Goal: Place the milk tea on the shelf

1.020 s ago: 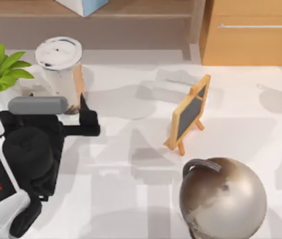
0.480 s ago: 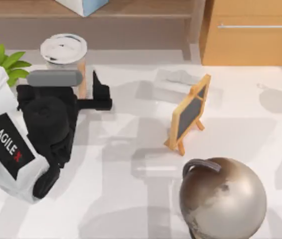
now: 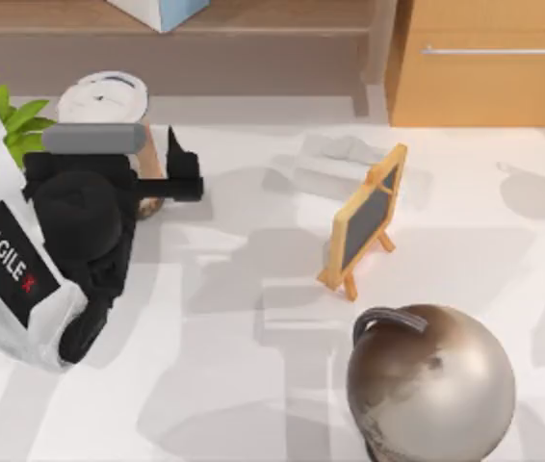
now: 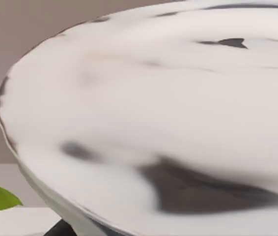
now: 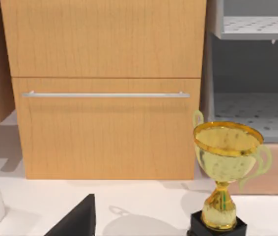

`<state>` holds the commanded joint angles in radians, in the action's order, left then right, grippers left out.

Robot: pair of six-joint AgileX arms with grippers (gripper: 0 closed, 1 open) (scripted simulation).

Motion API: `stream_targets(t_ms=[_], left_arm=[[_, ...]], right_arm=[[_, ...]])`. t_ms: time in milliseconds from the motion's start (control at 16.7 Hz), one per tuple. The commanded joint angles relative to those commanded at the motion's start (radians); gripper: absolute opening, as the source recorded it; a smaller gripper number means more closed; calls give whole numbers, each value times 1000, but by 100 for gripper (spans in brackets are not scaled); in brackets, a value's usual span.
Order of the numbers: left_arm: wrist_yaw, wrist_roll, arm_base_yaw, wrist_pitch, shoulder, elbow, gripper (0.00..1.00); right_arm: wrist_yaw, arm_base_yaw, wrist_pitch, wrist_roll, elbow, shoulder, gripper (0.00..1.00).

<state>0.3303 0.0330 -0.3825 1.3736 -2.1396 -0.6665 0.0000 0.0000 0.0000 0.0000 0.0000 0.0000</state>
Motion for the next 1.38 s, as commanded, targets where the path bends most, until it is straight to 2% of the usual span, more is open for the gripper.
stream_targets(t_ms=[60,840,1380], left_arm=[[0,0,0,0,0,0,100],[0,0,0,0,0,0,2],[0,-1,-2,0,2,1,0]], right_arm=[[0,0,0,0,0,0,100],[0,0,0,0,0,0,100],[0,0,0,0,0,0,100]])
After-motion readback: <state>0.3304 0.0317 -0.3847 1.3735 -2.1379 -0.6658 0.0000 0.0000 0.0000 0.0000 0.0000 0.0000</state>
